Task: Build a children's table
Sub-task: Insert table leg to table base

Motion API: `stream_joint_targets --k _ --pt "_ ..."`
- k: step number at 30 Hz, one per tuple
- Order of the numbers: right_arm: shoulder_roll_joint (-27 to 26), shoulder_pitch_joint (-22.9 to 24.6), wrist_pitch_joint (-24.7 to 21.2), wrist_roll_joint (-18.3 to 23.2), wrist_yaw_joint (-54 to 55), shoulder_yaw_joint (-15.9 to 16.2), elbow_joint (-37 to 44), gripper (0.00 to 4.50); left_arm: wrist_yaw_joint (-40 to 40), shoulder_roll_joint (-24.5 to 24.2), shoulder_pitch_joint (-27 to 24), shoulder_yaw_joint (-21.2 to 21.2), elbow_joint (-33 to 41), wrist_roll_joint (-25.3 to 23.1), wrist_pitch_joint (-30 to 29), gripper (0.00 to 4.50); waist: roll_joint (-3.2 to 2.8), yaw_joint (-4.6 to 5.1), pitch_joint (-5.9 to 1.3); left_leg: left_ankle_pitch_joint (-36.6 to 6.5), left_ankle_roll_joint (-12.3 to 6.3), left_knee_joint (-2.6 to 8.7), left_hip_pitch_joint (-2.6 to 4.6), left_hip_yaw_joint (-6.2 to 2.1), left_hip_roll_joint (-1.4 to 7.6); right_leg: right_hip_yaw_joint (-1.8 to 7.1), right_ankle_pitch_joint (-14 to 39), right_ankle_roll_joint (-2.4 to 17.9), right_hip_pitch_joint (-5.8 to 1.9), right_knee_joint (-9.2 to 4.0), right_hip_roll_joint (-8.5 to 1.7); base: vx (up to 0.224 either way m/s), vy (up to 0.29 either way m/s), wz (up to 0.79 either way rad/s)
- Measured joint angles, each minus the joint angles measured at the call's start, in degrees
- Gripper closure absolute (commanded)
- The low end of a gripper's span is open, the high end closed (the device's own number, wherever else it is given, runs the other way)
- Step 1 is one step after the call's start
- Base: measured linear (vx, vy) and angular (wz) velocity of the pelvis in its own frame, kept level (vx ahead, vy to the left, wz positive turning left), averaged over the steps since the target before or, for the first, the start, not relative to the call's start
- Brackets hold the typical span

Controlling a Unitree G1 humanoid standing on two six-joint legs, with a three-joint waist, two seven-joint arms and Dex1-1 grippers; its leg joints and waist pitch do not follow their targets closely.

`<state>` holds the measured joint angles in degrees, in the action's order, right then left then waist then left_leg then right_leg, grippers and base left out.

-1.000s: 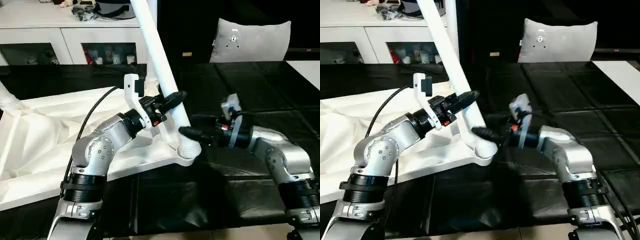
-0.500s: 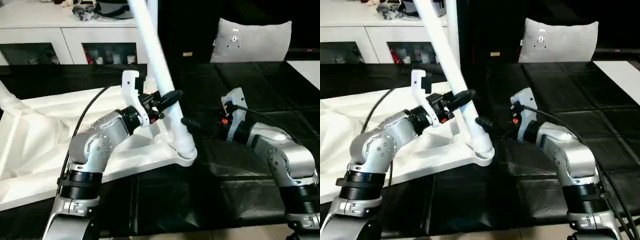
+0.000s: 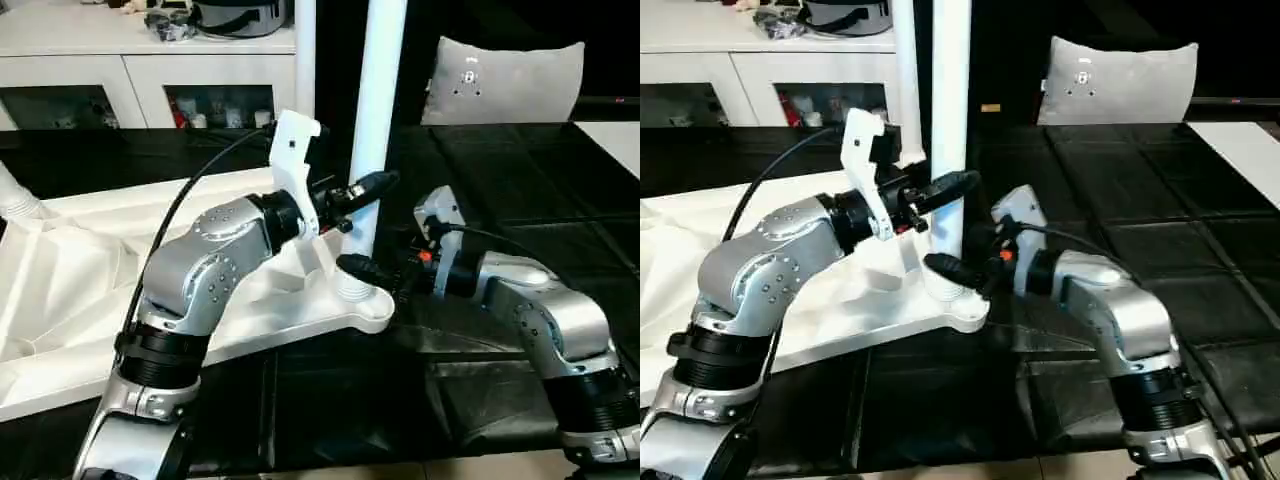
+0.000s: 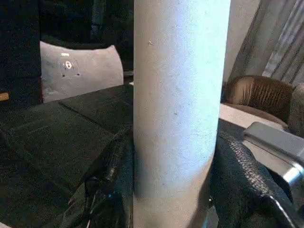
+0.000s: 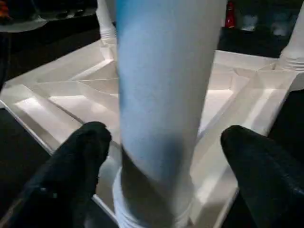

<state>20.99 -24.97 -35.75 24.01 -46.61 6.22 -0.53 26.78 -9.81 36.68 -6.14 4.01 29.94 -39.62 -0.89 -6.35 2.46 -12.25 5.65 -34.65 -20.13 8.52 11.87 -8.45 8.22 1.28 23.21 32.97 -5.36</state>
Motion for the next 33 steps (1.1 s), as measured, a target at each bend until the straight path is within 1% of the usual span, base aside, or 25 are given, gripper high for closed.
stream_joint_targets --k 2,3,5,8,9,11,12,13,14,17,18,19,21,22,23,33 --pt "0.0 0.0 -0.36 0.41 -0.09 -0.03 0.0 0.36 0.0 0.0 -0.03 -0.16 0.0 -0.31 0.0 2.41 0.04 -0.01 0.03 0.0 0.0 0.0 0.0 0.0 0.0 0.0 0.0 0.0 0.0 0.0 0.0 0.0 0.0 0.0" --pt "-0.01 0.0 -0.47 0.49 -0.08 -0.04 0.0 0.59 -0.01 -0.01 -0.05 -0.3 0.0 -0.39 0.0 2.41 0.05 0.0 0.03 0.0 0.0 0.0 -0.01 0.0 0.0 0.0 0.0 0.0 0.0 0.0 0.0 0.0 0.0 0.0" --pt "-0.36 -0.05 -1.04 0.64 0.06 -0.24 -0.1 0.67 -0.01 0.09 -0.09 -0.47 0.01 -0.42 0.0 2.41 0.05 0.0 0.04 0.0 0.0 0.0 -0.01 0.0 0.0 0.0 0.0 0.0 0.0 0.0 0.0 0.0 0.0 0.0" --pt "-1.73 -0.1 -1.46 1.22 0.3 -0.84 -0.54 1.05 0.0 0.32 -0.09 -0.55 0.28 -0.46 -0.01 2.41 0.05 0.0 0.04 0.0 0.01 0.03 -0.01 0.0 0.0 -0.01 0.0 0.0 0.01 -0.01 0.0 0.0 0.0 0.0" --pt "-2.13 -0.16 -1.57 1.38 0.46 -1.08 -0.76 1.05 0.0 0.37 -0.09 -0.59 0.28 -0.49 -0.01 2.41 0.05 0.0 0.04 0.0 0.01 0.03 -0.01 0.0 0.0 0.0 0.0 0.0 0.01 -0.01 0.0 0.0 0.0 0.0" --pt "-2.32 -0.22 -1.92 1.77 0.84 -1.27 -0.96 1.27 0.0 0.57 -0.09 -0.75 0.28 -0.56 -0.01 2.41 0.06 0.0 0.04 0.0 0.0 0.02 -0.01 0.0 0.0 0.0 0.0 0.0 0.01 -0.01 0.0 0.0 0.0 0.0" --pt "-2.33 -0.31 -2.08 2.01 1.04 -1.27 -1.04 1.27 0.0 0.63 -0.09 -0.78 0.28 -0.57 -0.02 2.41 0.06 -0.01 0.04 0.0 0.0 0.02 -0.01 0.0 0.0 0.0 0.0 0.0 0.01 -0.01 0.0 0.0 0.0 0.0" --pt "-2.34 -0.44 -2.32 2.35 1.15 -1.27 -1.33 1.48 0.0 0.74 -0.09 -0.8 0.28 -0.58 -0.03 2.41 0.06 0.0 0.04 0.0 0.0 0.02 0.0 0.0 0.0 0.0 0.0 0.0 0.01 -0.01 0.0 0.0 0.0 0.0" --pt "-2.35 -0.46 -2.41 2.42 1.14 -1.27 -1.63 1.48 0.0 0.83 -0.09 -0.81 0.3 -0.58 -0.03 2.41 0.06 -0.01 0.04 0.0 0.0 0.02 0.0 0.0 0.0 0.0 0.0 0.0 0.01 -0.01 0.0 0.0 0.0 0.0" --pt "-2.72 -0.46 -2.65 2.43 1.16 -1.26 -2.5 1.78 -0.01 0.96 -0.09 -0.81 0.74 -0.58 -0.24 2.41 0.1 -0.03 0.06 0.0 0.01 0.02 -0.01 0.0 0.0 -0.01 0.0 0.0 0.01 -0.01 0.0 0.0 0.0 0.0" --pt "-2.88 -0.46 -2.72 2.42 1.16 -1.26 -2.5 1.78 -0.01 0.98 -0.09 -0.81 1.05 -0.57 -0.29 2.41 0.11 -0.03 0.07 0.0 0.01 0.03 -0.01 0.0 0.0 -0.01 0.0 0.0 0.01 -0.01 0.0 0.0 0.0 0.0" --pt "-2.98 -0.46 -2.89 2.42 1.15 -1.26 -2.5 2.0 -0.01 1.05 -0.09 -0.81 1.44 -0.57 -0.32 2.41 0.12 -0.02 0.08 0.0 0.01 0.03 -0.02 0.0 0.0 0.0 0.0 0.0 0.01 -0.01 0.0 0.0 0.0 0.0" --pt "-2.98 -0.47 -3.0 2.42 1.11 -1.26 -2.52 2.0 -0.03 1.14 -0.09 -0.81 1.55 -0.57 -0.37 2.41 0.13 -0.02 0.08 0.0 0.01 0.03 -0.02 0.0 0.0 0.0 0.0 0.0 0.01 -0.01 0.0 0.0 0.0 0.0" --pt "-2.99 -0.47 -3.0 2.42 1.02 -1.21 -2.52 2.28 -0.08 1.23 -0.09 -0.81 1.54 -0.57 -0.44 2.41 0.15 -0.03 0.09 0.0 0.01 0.03 -0.01 0.0 0.0 0.0 0.0 0.0 0.01 -0.01 0.0 0.0 0.0 0.0" --pt "-2.99 -0.47 -3.0 2.43 0.99 -1.18 -2.52 2.37 -0.1 1.29 -0.09 -0.81 1.54 -0.57 -0.49 2.41 0.16 -0.03 0.1 0.0 0.01 0.03 -0.01 0.0 0.0 0.0 0.0 0.0 0.01 -0.01 0.0 0.0 0.0 0.0" --pt "-2.94 -0.92 -2.78 2.25 0.36 -0.1 -2.94 2.54 0.01 0.99 -0.09 -1.01 1.86 -0.73 -1.41 2.41 0.16 -0.02 0.1 0.0 0.01 0.03 -0.01 -0.01 0.0 0.0 0.0 0.0 0.01 -0.01 0.0 0.0 0.0 0.0"
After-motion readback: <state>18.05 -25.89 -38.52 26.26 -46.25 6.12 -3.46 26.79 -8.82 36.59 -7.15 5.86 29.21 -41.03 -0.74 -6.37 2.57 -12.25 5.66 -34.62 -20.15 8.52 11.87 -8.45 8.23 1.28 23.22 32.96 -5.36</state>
